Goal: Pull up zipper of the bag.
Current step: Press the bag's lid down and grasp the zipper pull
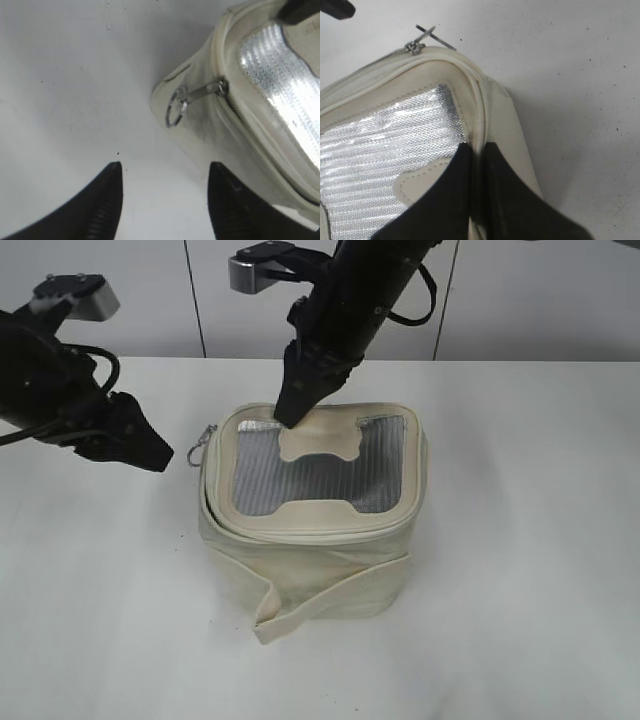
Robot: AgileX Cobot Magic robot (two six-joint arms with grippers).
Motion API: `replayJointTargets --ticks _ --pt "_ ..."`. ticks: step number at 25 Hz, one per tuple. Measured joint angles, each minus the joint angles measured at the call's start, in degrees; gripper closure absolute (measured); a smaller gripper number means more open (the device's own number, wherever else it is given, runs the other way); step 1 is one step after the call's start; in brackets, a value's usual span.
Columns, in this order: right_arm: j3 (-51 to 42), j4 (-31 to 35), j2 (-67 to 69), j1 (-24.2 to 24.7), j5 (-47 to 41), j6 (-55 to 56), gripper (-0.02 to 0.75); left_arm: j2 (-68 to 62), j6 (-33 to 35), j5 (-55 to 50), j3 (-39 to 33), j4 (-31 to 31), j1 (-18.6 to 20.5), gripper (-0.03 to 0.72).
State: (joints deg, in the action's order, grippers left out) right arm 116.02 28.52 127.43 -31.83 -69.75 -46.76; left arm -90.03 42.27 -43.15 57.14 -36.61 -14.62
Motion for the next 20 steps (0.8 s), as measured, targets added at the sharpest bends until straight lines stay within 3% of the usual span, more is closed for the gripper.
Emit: replayJointTargets --ticks 6,10,20 --pt "0.19 0.0 0.0 0.0 0.0 0.13 0.698 -2.27 7.41 -0.7 0.0 -2.27 -0.31 0.268" --pt "0.19 0.0 0.0 0.0 0.0 0.13 0.698 -3.66 11.7 1.63 0.0 -3.26 -2.53 0.268" --pt "0.19 0.0 0.0 0.0 0.0 0.13 0.698 -6.77 14.16 9.78 0.0 -3.47 -5.17 0.283"
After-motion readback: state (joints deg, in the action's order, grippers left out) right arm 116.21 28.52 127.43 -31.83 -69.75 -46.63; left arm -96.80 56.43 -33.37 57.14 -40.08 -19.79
